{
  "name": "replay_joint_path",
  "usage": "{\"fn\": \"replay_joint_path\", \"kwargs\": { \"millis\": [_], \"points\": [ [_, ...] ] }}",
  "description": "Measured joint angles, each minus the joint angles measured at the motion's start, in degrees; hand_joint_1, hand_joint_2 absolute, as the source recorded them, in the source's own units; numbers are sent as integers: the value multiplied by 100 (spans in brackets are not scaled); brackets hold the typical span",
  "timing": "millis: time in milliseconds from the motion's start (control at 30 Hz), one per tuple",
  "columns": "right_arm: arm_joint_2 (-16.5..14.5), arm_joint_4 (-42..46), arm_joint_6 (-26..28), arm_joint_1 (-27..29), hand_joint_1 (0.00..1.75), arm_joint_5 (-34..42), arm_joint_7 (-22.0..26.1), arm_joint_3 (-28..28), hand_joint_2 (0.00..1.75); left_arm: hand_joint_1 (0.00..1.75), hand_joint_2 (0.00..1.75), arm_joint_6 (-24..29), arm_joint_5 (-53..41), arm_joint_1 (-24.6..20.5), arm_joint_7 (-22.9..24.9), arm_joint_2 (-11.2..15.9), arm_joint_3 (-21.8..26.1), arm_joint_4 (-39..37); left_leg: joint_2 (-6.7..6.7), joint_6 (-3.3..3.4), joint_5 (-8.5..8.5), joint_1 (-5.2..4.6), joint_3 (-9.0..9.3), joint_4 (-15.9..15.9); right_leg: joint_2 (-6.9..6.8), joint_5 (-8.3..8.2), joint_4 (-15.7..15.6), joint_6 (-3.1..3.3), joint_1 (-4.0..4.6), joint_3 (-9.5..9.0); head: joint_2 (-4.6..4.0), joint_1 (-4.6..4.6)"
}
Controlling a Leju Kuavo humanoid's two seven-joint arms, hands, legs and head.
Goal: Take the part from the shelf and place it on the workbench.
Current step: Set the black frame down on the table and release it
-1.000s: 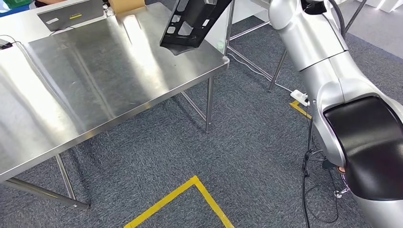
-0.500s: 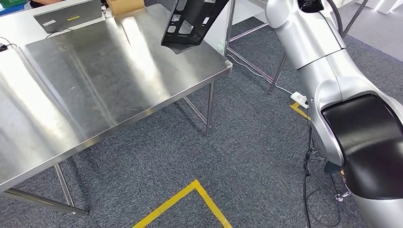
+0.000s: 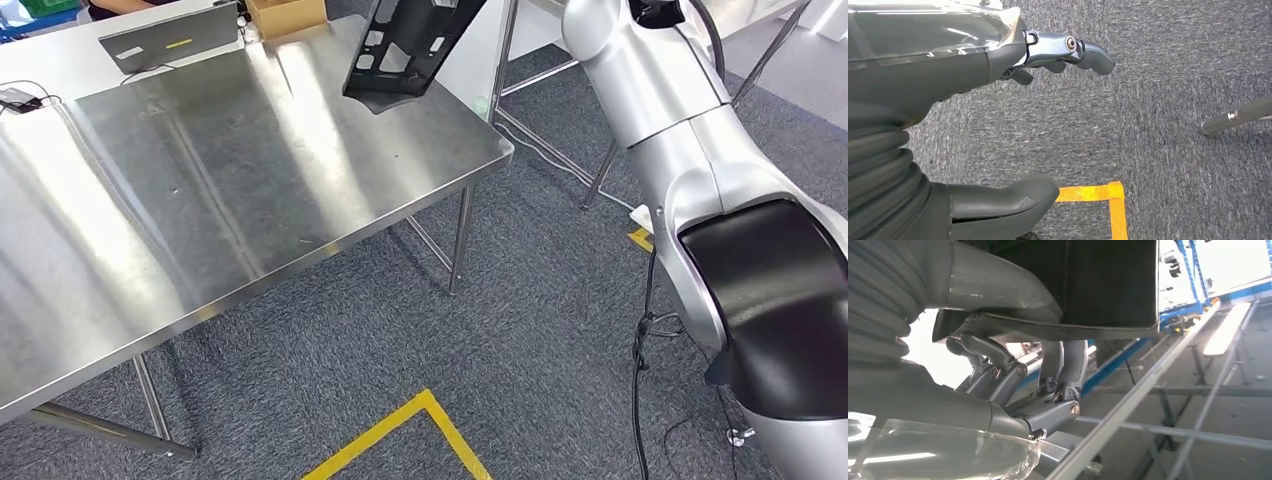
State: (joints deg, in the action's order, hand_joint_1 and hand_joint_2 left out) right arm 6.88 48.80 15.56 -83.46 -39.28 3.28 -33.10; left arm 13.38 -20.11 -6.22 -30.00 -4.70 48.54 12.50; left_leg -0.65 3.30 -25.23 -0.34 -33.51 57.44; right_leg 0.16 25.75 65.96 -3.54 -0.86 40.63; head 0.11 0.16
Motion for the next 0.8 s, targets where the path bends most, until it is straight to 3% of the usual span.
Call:
{"fn": "replay_joint_path", "kwargs": {
  "millis": [67,100,133,233,267,300,333,367,400,467,567,800],
  "points": [
    [3,3,-4,-14,175,0,-7,-4,175,0,175,0,3,-6,2,-4,0,1,-14,-74,-106,-28,46,22,5,-298,-714,94,11,-324,0,-6],
    [2,5,-8,-22,175,0,-11,-8,175,0,175,0,5,-9,3,-8,0,2,-14,-124,-177,-36,38,70,7,-364,-917,164,0,-431,0,-9],
    [-2,7,-13,-29,175,0,-16,-13,175,0,175,0,7,-12,4,-7,0,2,-7,-170,-267,-18,-15,187,6,-348,-930,220,-30,-454,0,-14],
    [-12,7,-40,-39,175,-1,-19,-40,175,0,175,0,8,-12,4,3,2,2,13,-284,-686,55,-535,1160,1,-300,-951,304,-56,-526,0,-19],
    [-12,4,-50,-33,175,-1,-19,-52,175,0,175,0,11,-7,3,7,2,2,16,-319,-756,86,-737,1470,2,-282,-949,315,-59,-542,0,-17],
    [-11,2,-56,-25,175,0,-20,-62,175,0,175,0,14,-3,2,9,2,2,20,-352,-719,118,-869,1605,4,-262,-947,312,-67,-561,0,-18],
    [-10,-3,-60,-16,175,1,-20,-71,175,0,175,0,17,0,-1,11,2,2,29,-382,-570,151,-898,1530,7,-239,-942,297,-79,-584,0,-18],
    [-9,-8,-62,-11,175,2,-20,-78,175,0,175,0,20,1,-6,16,3,2,40,-409,-334,183,-815,1247,10,-209,-935,271,-96,-615,0,-18],
    [-8,-13,-63,-8,175,2,-20,-84,175,0,175,-1,22,1,-12,20,3,2,55,-433,-82,214,-669,853,12,-176,-926,234,-106,-646,0,-17],
    [-4,-21,-63,-10,175,3,-20,-91,175,0,175,-2,24,-4,-20,23,5,-1,69,-438,178,222,-382,239,21,-121,-894,163,-85,-671,0,-19],
    [16,-37,-63,2,175,10,-22,-93,175,0,175,-4,24,-14,-28,15,5,-2,59,-364,174,176,-280,62,19,-100,-880,121,-33,-659,0,-5],
    [-4,-139,-2,47,175,50,51,-109,175,0,175,-2,48,-12,-77,14,11,-2,4,-253,157,105,-282,62,-49,-112,-982,102,-52,-724,0,-4]
  ]
}}
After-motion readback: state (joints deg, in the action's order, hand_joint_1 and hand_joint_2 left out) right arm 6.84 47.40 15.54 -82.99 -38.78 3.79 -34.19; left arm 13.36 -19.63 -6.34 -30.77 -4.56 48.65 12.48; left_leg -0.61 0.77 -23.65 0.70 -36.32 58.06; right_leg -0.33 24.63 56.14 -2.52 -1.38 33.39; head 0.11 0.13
